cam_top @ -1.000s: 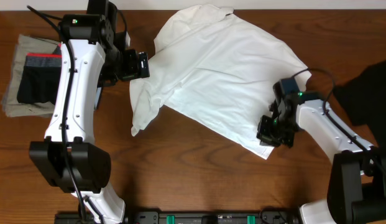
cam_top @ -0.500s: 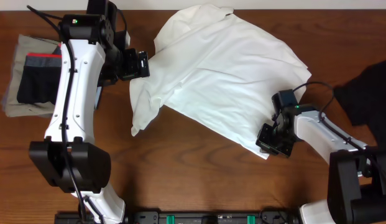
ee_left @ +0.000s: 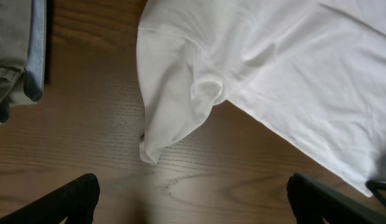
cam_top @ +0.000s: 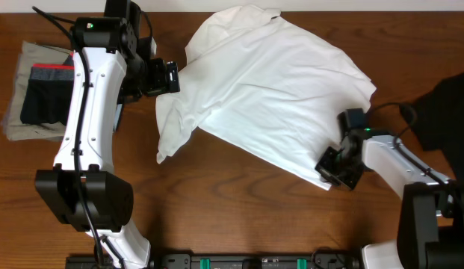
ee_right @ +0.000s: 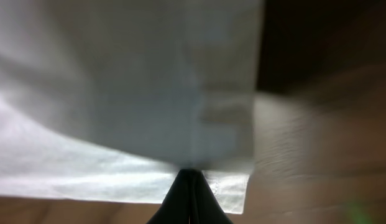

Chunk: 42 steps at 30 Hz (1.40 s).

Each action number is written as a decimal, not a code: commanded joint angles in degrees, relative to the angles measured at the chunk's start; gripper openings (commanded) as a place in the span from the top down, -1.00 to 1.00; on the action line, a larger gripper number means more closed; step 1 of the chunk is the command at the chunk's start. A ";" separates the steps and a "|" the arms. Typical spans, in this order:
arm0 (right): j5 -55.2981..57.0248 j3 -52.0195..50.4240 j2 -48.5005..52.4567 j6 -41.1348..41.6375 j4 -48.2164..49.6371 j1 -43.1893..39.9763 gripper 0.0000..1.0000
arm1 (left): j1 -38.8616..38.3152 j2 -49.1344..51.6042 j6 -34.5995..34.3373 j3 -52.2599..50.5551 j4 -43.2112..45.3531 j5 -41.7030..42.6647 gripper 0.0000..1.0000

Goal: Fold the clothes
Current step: 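Pull the lower right corner of the T-shirt rightward with the right gripper, then grasp the T-shirt's right hem and pull it right to smooth it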

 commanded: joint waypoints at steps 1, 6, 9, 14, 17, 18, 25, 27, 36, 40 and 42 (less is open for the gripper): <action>9.51 -1.77 0.90 1.27 0.76 -5.35 0.98 | 0.26 0.44 0.37 -0.24 -0.13 -0.74 -0.96; 10.49 -1.07 0.90 -0.59 1.03 -13.20 0.98 | 0.26 0.44 0.37 -0.24 0.46 -0.74 -0.96; 11.13 -0.39 0.90 -0.72 1.07 -16.90 0.97 | 0.26 0.44 0.35 -0.24 0.96 -0.74 -0.96; 11.91 2.67 0.90 -0.92 1.88 -22.25 0.97 | 0.26 0.44 0.35 -0.24 1.38 -0.74 -0.96; 12.00 6.12 0.90 -1.05 1.36 -24.98 0.98 | 0.24 0.44 0.35 -0.24 1.33 -0.74 -0.96; 12.04 7.56 0.90 -1.18 0.94 -25.75 0.98 | 0.24 0.44 0.35 -0.24 1.31 -0.72 -0.96; 13.75 19.85 0.90 -1.99 -6.32 -27.54 0.97 | 0.24 0.44 0.35 -0.24 1.25 -0.70 -0.96; 12.33 23.47 0.90 -4.17 -9.35 -26.80 0.97 | 0.24 0.44 0.35 -0.26 1.09 -0.70 -0.96; -1.77 26.82 0.90 -15.28 -14.93 -18.05 0.98 | 0.24 0.44 0.37 -8.00 4.59 -0.70 -0.96; -1.77 22.77 0.90 -15.23 -13.73 -12.46 0.98 | 0.24 0.44 0.28 -12.13 7.30 -0.68 -0.96; -1.75 20.04 0.90 -14.53 -11.91 -10.49 0.97 | 0.24 0.44 0.09 -13.00 7.80 -0.68 -0.96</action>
